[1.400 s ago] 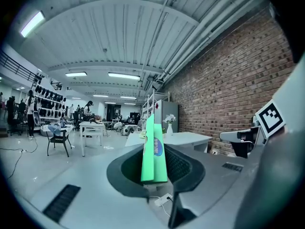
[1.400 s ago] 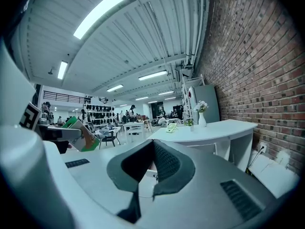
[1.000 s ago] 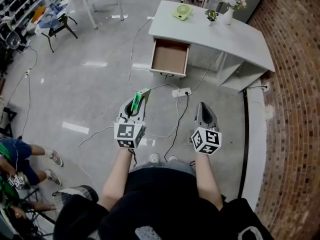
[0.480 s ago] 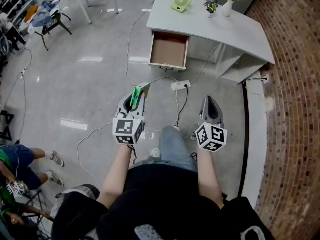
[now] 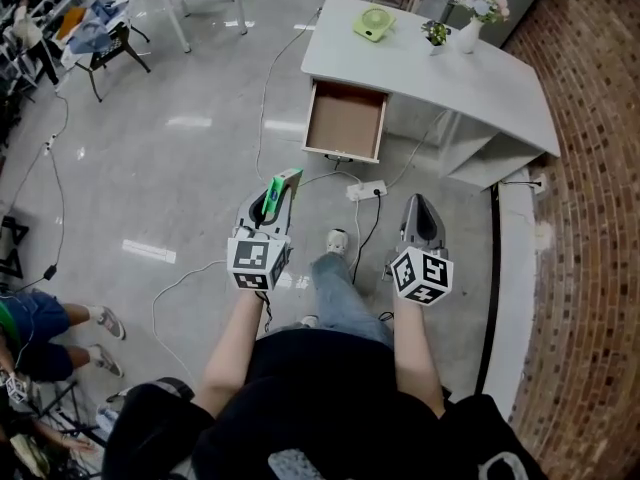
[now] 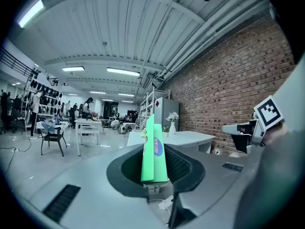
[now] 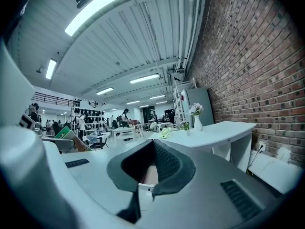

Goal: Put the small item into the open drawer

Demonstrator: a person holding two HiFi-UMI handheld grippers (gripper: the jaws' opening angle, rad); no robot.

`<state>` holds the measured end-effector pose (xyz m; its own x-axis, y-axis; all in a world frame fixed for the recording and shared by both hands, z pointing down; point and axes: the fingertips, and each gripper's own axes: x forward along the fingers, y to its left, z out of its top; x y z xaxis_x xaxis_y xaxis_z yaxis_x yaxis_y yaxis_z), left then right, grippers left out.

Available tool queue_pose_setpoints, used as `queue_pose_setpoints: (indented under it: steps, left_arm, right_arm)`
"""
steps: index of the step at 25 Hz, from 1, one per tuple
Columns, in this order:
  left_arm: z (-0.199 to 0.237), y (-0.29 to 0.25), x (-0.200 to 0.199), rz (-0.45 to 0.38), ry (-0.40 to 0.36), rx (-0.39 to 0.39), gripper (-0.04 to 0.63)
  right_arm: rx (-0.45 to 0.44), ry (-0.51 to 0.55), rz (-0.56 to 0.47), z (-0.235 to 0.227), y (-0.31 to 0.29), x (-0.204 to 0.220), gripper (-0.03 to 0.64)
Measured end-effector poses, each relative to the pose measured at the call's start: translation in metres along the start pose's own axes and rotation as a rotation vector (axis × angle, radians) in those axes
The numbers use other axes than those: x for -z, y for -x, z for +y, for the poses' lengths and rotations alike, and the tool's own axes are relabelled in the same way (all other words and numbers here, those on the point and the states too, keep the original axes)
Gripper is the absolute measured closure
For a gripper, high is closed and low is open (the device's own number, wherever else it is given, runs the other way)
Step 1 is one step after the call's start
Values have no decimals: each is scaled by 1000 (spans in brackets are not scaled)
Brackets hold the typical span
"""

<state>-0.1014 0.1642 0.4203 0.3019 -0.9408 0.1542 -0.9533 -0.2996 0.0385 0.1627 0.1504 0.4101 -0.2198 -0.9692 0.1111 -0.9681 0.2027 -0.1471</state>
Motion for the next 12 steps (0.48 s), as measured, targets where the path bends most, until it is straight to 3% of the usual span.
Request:
queue_pose_setpoints:
  steps: [7, 12]
  left_arm:
    - [28, -85, 1, 18, 6, -31, 506]
    - [49, -172, -19, 18, 2, -41, 506]
  right_arm:
    - [-5, 13, 19, -26, -93, -1, 615]
    - [-27, 23, 33, -46, -182, -18, 615]
